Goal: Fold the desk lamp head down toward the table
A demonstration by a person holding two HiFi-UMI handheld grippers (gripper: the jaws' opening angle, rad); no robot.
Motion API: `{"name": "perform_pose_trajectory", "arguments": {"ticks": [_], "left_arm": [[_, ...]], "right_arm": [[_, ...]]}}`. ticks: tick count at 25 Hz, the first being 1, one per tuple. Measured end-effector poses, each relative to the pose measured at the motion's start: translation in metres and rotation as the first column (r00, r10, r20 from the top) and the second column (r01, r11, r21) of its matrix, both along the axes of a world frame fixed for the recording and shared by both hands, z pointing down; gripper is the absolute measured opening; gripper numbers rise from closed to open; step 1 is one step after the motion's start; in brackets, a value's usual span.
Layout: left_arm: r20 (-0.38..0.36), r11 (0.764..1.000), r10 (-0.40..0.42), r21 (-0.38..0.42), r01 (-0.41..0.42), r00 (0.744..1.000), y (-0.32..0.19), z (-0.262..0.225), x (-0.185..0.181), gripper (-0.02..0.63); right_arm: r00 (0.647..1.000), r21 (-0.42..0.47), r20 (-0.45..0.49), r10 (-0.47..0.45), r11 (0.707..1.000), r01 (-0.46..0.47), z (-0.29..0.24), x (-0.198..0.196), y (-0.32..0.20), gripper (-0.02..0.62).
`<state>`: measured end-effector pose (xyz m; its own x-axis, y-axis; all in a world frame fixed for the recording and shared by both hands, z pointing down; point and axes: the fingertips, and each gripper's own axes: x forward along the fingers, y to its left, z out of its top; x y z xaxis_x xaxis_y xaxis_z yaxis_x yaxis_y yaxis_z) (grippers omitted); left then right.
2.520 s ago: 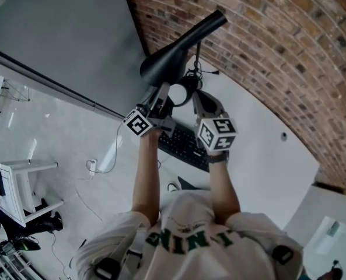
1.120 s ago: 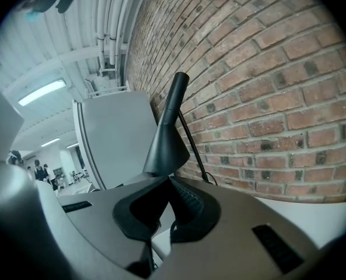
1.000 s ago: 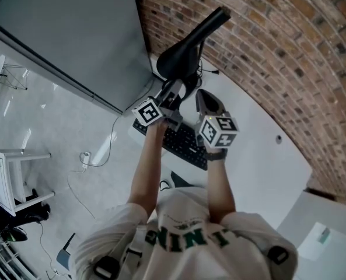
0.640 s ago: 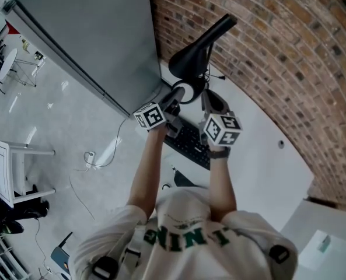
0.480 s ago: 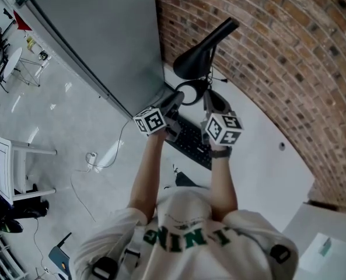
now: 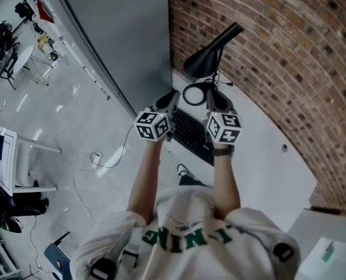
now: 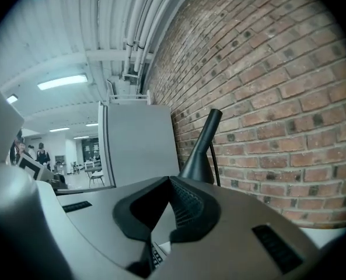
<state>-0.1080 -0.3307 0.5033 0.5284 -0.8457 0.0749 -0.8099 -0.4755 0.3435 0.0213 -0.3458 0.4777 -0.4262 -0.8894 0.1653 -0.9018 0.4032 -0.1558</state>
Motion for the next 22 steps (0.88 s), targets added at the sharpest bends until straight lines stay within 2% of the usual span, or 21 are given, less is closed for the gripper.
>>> {"name": "perform_pose_trajectory", "arguments": {"ticks": [4, 8, 10, 16, 22], "left_arm": [[0.116, 0.994, -0.095, 0.071, 0.087, 0.989, 0.015, -0.022, -0.018, 0.014], [0.148, 0.971, -0.221, 0.126, 0.204, 0.964, 0.027, -0.044, -0.04, 0.002], [0.172, 0.96, -0.259, 0.15, 0.235, 0.95, 0.032, -0.051, -0.049, 0.002], [0.224, 0.952, -0.29, 0.161, 0.259, 0.93, 0.047, -0.051, -0.062, 0.002], [0.244, 0.946, -0.318, 0.154, 0.287, 0.916, 0.065, -0.044, -0.08, 0.002]], "right_arm": [[1.0, 0.027, -0.03, -0.007, 1.0, 0.008, -0.005, -0.011, 0.012, 0.003], [0.996, 0.056, -0.091, 0.004, 0.998, 0.001, -0.008, -0.017, 0.023, 0.003], [0.995, 0.063, -0.098, 0.01, 0.998, -0.004, -0.01, -0.02, 0.027, 0.003], [0.994, 0.07, -0.106, 0.016, 0.997, -0.008, -0.011, -0.02, 0.04, 0.003], [0.993, 0.06, -0.114, 0.01, 0.998, -0.004, -0.005, -0.025, 0.052, 0.003]]}}
